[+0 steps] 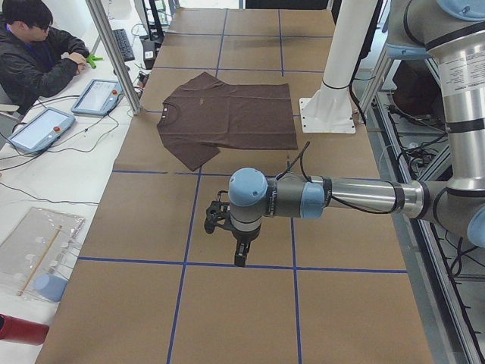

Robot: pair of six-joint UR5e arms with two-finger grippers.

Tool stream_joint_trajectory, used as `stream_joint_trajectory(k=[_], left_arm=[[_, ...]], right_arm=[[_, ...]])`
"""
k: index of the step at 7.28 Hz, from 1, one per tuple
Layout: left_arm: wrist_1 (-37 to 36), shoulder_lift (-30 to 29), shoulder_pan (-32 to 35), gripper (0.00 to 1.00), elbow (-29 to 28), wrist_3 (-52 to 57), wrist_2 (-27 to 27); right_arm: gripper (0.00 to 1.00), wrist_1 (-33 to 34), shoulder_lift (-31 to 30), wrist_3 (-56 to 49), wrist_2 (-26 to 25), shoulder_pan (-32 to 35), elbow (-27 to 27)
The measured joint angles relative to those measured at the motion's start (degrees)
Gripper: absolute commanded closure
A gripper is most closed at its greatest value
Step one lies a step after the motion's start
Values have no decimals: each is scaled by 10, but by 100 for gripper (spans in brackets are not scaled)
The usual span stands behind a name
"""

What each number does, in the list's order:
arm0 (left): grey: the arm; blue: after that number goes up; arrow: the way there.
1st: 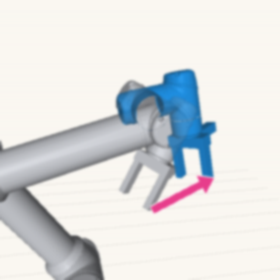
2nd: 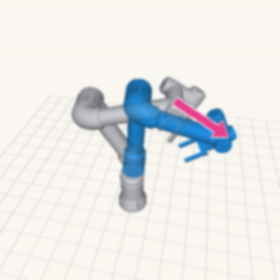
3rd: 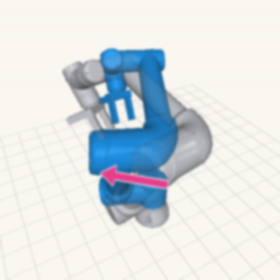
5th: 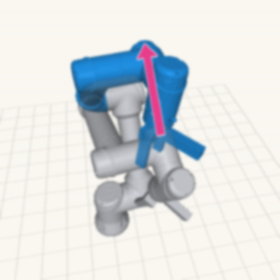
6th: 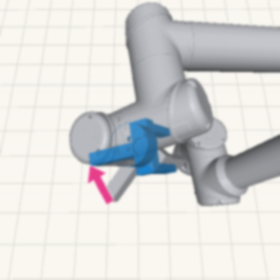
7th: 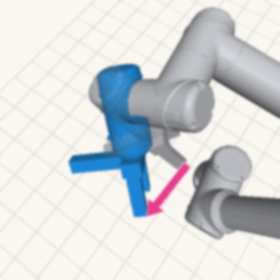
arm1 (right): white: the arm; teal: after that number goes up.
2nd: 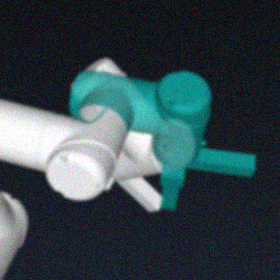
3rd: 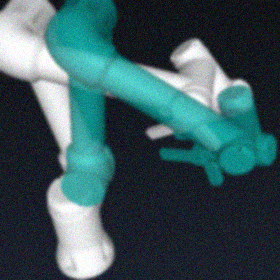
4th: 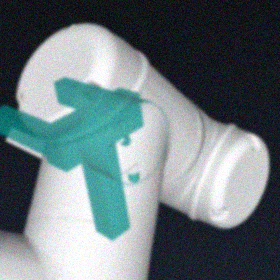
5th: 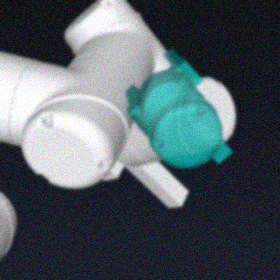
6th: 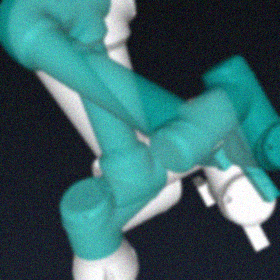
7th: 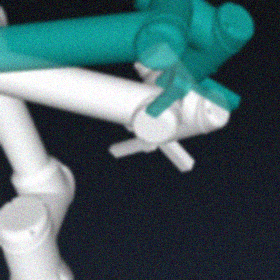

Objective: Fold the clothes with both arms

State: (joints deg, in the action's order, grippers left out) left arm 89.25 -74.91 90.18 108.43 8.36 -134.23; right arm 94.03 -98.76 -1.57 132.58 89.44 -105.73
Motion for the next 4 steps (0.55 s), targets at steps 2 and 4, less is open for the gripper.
stream_joint_trajectory(k=[2, 4], left_arm=[[1, 0, 0, 0, 7, 2, 0], [1, 2, 0, 0, 22, 3, 1]], right_arm=[[0, 0, 1, 0, 0, 0, -4], [0, 0, 2, 0, 0, -1, -11]])
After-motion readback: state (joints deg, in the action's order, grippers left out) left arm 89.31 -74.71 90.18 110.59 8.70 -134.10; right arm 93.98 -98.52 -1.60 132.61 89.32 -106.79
